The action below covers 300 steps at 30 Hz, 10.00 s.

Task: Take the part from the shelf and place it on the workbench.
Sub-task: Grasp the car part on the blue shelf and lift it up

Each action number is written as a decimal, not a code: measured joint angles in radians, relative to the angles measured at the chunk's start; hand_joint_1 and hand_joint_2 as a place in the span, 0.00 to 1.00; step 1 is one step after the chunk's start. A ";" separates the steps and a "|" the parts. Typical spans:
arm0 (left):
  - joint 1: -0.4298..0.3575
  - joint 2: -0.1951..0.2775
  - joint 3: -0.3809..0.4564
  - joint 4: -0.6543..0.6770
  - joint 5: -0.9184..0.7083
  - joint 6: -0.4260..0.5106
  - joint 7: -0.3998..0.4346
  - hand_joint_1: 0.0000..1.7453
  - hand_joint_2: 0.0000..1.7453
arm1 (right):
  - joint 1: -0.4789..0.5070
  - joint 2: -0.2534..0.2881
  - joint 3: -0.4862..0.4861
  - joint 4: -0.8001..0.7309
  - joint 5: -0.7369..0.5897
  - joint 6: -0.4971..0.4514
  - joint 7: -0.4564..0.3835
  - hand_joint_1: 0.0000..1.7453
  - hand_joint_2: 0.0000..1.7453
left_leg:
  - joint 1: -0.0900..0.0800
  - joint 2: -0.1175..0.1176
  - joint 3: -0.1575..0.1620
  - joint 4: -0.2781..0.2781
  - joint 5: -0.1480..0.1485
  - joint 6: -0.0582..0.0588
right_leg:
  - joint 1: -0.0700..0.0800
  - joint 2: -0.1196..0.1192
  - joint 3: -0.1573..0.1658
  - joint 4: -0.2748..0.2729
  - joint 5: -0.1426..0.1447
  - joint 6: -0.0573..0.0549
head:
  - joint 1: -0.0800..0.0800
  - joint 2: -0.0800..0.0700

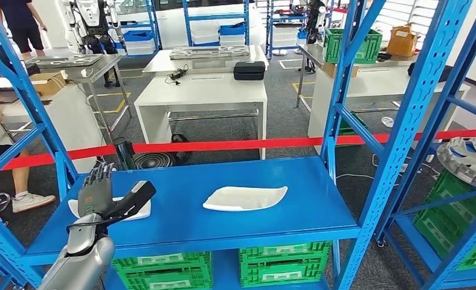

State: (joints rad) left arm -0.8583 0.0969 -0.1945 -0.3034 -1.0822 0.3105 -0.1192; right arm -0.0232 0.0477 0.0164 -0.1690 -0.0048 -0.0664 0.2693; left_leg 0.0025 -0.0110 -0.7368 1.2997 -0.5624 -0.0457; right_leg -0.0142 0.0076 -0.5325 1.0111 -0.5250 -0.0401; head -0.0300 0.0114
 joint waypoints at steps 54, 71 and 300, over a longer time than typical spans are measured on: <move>0.030 0.008 0.287 0.012 0.461 -0.756 -0.459 0.00 1.00 | -0.003 -0.005 -0.001 0.005 -0.008 0.005 0.001 0.00 0.00 | 0.010 -0.001 0.145 -0.300 0.118 0.019 | -0.002 -0.002 -0.014 -0.029 0.043 0.044 | 0.008 0.000; 0.132 0.073 0.187 -0.249 0.937 -1.209 -0.583 0.00 1.00 | 0.001 -0.005 -0.045 0.005 -0.050 0.005 0.001 0.00 0.00 | 0.010 0.000 0.147 -0.303 0.120 0.015 | 0.001 -0.002 -0.019 -0.020 0.040 0.040 | 0.008 0.000; 0.618 -0.058 0.076 -1.002 1.951 -0.767 -0.064 1.00 1.00 | 0.004 0.013 -0.125 0.005 0.004 -0.036 0.001 0.00 0.00 | 0.008 0.001 0.150 -0.303 0.117 0.014 | -0.001 -0.002 -0.019 -0.016 0.034 0.039 | 0.007 0.000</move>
State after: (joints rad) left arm -0.2401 0.0392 -0.1187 -1.3055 0.8684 -0.4561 -0.1827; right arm -0.0190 0.0608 -0.1082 -0.1637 -0.0010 -0.1020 0.2704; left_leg 0.0105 -0.0101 -0.5873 0.9964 -0.4458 -0.0320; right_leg -0.0154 0.0061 -0.5512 0.9950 -0.4911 -0.0009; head -0.0233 0.0114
